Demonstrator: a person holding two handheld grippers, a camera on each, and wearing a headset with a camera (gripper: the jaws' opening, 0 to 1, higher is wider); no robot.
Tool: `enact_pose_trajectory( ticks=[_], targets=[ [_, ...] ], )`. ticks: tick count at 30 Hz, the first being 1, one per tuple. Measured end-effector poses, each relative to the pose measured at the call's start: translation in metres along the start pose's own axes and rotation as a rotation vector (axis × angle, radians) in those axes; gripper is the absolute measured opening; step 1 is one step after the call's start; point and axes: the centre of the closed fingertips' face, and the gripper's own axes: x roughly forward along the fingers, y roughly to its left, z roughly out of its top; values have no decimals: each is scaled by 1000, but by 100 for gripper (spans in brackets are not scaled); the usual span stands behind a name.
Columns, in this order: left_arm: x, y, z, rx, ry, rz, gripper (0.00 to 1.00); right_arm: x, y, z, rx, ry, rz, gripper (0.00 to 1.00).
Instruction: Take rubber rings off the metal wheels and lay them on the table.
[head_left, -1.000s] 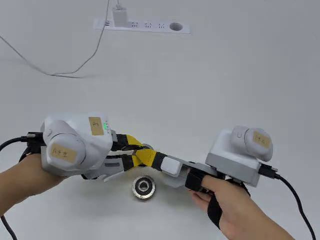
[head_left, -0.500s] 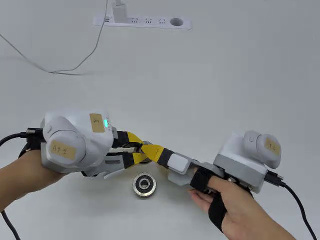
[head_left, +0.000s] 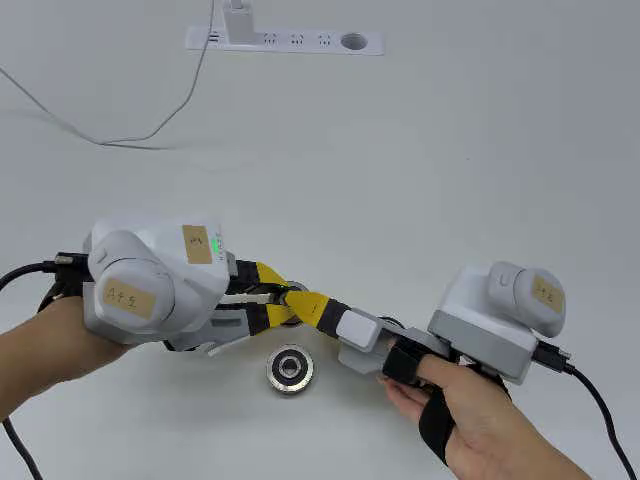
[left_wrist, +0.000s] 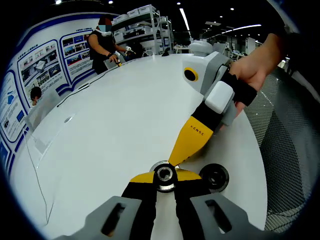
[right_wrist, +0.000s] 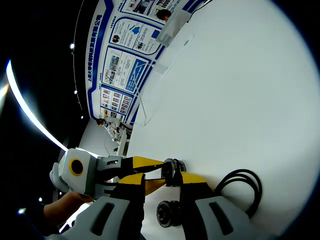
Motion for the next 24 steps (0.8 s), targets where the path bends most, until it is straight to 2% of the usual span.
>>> enact_pose_trajectory(
  ticks=[8, 12, 14, 15, 24],
  targets=[
    [0, -1, 1, 0, 0, 0, 13, 0, -8, 1, 14, -4, -23, 19],
    [0, -1, 0, -1, -1, 0, 13, -1, -12, 1, 27, -6, -50, 11],
    [0, -1, 0, 0, -1, -1, 13, -2, -20, 1, 27, 0, -95, 6],
    [0, -1, 0, 1, -1, -2, 13, -1, -17, -1, 34, 10, -86, 5],
    [0, -2, 1, 6, 2, 4, 13, -3, -15, -1, 19, 35, -124, 3]
  ],
)
